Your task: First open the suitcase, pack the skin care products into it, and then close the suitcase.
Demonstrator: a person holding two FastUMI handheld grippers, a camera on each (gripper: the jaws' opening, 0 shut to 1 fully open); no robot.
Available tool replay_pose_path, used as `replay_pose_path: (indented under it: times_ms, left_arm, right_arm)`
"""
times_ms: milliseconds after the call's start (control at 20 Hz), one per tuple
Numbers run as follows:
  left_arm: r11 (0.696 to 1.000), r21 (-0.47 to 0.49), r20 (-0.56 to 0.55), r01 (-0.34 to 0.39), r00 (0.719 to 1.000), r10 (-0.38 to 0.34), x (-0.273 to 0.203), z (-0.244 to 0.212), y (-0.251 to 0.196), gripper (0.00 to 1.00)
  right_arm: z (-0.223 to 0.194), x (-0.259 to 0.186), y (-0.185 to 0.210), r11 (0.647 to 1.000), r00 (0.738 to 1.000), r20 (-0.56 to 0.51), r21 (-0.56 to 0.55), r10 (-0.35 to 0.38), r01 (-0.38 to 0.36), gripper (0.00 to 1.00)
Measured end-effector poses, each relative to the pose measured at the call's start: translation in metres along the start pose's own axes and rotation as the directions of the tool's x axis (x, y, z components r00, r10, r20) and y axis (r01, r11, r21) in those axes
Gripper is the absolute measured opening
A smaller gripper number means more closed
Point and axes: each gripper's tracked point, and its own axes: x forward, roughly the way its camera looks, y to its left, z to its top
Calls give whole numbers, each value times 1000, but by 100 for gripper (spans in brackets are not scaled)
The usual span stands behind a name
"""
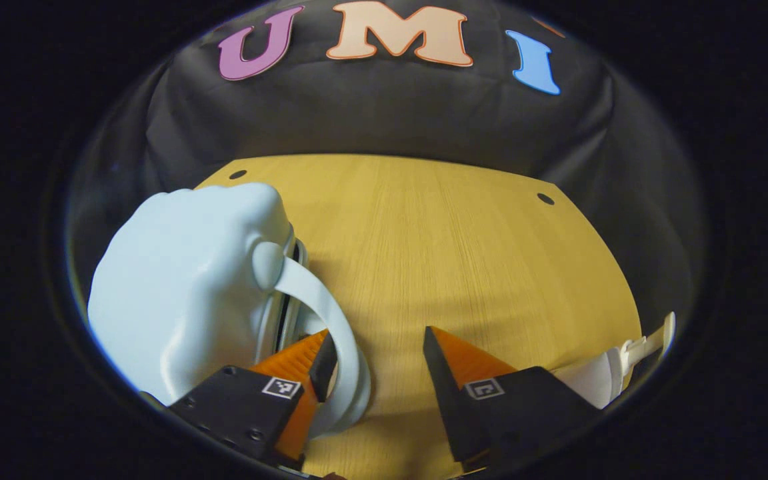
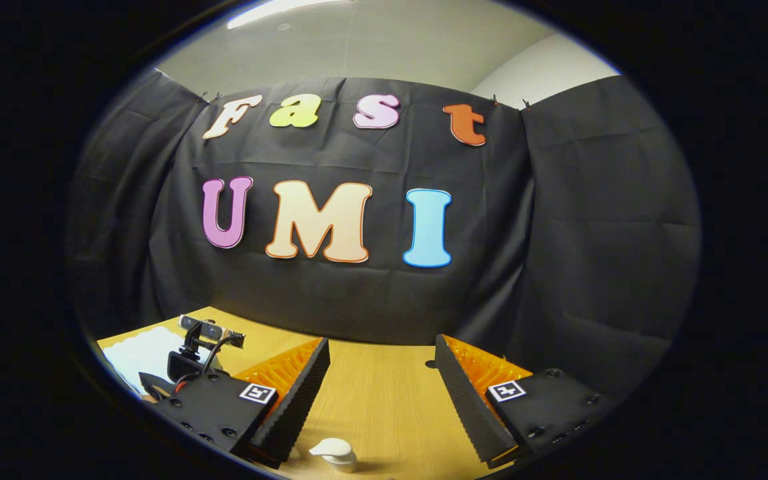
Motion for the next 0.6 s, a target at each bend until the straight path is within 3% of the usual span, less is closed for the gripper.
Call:
replay_pose_path:
  times_ms: [50,150,200,250,350,450,550,600]
  left_arm:
    - [1000,0,-2,-5,1000,5,0,1,4,59]
    - [999,-21,-20,29,999,-30,-4,3,4,43]
    - [999,-29,-21,38,999,-38,-4,6,7,41]
    - [999,-31,-28,35,999,-36,-5,6,11,28]
    - [998,-50,-59,48,997,-51,-6,2,11,12]
    - [999,-22,-45,34,998,-35,-8,8,11,9]
    - [998,69,-1,-1,1000,1,-13,13,10,5]
    - [996,87,7,-6,1000,6,-16,15,10,4]
  right_arm:
    - [0,0,0,1000,1000,1,1,-2,2,99]
    - [0,1,2,1000,1000,2,5,0,0,99]
    - [0,1,4,1000,1000,6,5,5,-5,99]
    - [2,2,6,1000,1000,12,5,9,-9,99]
    - [5,2,11,1000,999,25,6,22,-23,99]
    - [8,1,15,999,999,36,3,34,-34,99]
    - [10,1,17,999,998,45,1,39,-39,100]
    - [11,0,17,999,998,48,5,41,-42,96]
